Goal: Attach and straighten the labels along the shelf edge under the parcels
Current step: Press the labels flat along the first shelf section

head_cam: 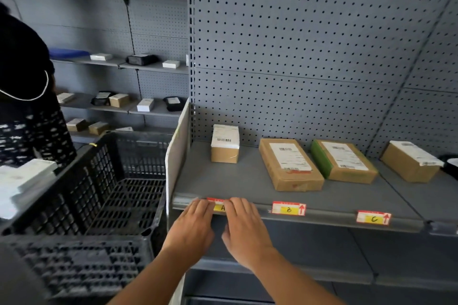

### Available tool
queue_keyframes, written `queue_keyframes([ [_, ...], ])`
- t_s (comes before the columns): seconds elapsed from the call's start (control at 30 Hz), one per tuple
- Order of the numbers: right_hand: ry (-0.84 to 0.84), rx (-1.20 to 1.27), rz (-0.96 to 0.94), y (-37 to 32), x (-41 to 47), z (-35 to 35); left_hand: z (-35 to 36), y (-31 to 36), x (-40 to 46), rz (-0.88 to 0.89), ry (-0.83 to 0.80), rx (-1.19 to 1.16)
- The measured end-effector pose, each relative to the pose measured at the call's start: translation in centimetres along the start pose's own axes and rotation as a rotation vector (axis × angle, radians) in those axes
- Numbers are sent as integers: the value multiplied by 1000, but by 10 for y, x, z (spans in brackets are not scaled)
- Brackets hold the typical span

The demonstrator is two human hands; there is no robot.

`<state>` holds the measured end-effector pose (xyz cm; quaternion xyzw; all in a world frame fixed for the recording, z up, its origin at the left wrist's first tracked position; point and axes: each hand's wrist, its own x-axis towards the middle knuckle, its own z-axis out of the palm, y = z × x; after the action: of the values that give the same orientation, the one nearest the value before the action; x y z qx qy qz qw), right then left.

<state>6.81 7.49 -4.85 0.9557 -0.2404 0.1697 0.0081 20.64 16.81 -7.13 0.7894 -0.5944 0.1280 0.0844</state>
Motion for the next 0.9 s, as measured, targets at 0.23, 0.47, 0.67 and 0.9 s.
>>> queue_keyframes([
  [0.23,29,69,4,1,4,3,-14,4,-1,-7,40,-58],
  [0.47,13,126,-24,6,8,1,-16,8,2,1,23,-49],
  [0.67,-13,128,-52,12,11,1,-17,10,3,-9,57,-70],
  [0.9,-15,112,-87,13,13,0,-15,10,2,-3,75,-43],
])
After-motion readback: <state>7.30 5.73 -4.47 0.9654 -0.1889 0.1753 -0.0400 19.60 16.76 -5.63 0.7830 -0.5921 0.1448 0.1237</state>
